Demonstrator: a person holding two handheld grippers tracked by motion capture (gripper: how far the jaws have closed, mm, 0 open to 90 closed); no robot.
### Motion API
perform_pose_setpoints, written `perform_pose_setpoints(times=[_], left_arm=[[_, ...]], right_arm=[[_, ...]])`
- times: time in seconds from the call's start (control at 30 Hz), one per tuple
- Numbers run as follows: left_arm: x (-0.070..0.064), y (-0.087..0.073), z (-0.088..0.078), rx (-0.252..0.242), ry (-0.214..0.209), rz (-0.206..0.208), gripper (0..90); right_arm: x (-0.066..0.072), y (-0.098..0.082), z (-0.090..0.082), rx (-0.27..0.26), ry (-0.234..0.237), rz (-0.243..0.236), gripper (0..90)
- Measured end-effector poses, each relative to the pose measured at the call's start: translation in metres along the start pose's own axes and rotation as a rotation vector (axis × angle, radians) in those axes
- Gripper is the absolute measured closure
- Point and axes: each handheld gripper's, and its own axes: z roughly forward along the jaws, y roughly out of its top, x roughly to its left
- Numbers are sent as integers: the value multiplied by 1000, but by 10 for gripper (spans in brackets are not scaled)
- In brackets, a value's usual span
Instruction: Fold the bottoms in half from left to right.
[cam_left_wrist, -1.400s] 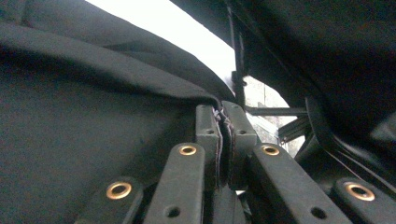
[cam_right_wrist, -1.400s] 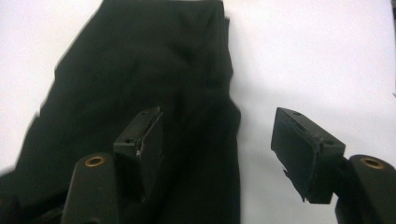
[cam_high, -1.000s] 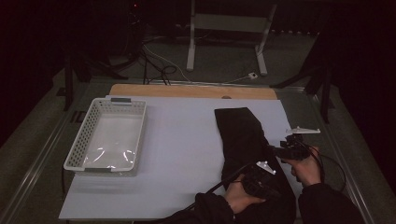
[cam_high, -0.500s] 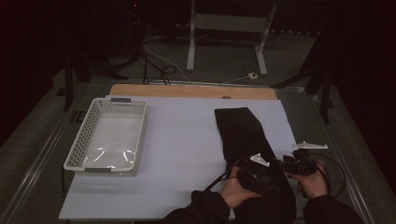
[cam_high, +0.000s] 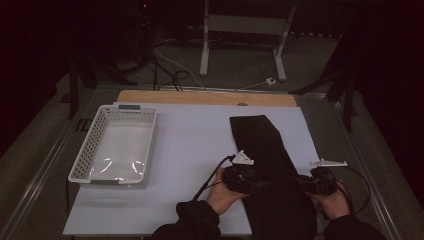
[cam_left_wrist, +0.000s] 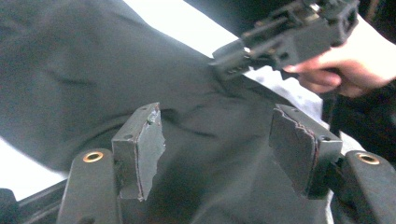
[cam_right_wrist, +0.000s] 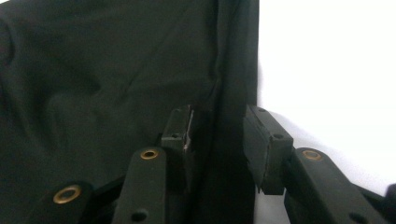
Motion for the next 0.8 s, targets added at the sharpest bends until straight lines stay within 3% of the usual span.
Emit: perform_pose_setpoints(times=[0.17,0.3,0.67,0.73,0.8], left_arm=[[14,-6,-15,-14,38,-28,358],[21,-11,-20,-11,54,-45,360],[28,-18,-16,14,80,-64,363],[28,-18,-15,17,82,-65,366],[28,-18,-14,16,80,-70,367]], right_arm=[[5,-1,0,15,11,-15,693],[9,-1,0,21,-1,-39,877],[-1,-3,-14,-35,-20,-13,900],[-2,-3,-14,-36,-31,-10,900],[-4,-3,-15,-32,-71,-19,900]])
